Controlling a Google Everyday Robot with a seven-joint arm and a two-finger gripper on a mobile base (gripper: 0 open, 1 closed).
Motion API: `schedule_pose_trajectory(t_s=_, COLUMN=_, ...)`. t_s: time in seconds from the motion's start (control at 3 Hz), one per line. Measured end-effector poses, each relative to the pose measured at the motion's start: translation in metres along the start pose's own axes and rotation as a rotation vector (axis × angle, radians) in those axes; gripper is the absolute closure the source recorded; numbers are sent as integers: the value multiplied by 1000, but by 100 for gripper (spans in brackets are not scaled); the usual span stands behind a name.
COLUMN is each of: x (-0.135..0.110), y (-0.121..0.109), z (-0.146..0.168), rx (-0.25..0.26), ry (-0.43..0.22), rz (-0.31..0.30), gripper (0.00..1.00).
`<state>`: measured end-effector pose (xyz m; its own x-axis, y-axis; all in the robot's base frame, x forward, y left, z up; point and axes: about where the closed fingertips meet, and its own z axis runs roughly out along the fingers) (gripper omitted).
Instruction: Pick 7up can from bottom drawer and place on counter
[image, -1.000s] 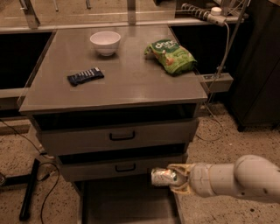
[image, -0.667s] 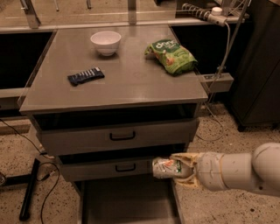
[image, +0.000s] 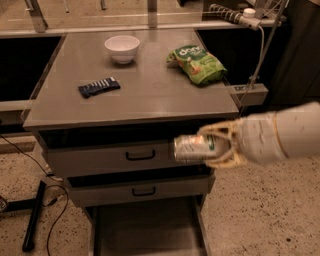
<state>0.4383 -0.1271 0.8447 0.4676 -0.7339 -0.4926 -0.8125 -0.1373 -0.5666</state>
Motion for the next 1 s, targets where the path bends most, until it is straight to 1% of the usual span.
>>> schedule_pose_trajectory(t_s=0.33, x=-25, y=-54, z=-18, rx=21, ry=-81, rz=-9, gripper=100)
schedule_pose_trajectory(t_s=0.67, x=-26, y=-54, z=-18, rx=21, ry=-81, rz=-9, gripper=100)
schedule_pose_trajectory(t_s=1.0, x=-26, y=-71, z=-10, rx=6, ry=-102, rz=-29, gripper=100)
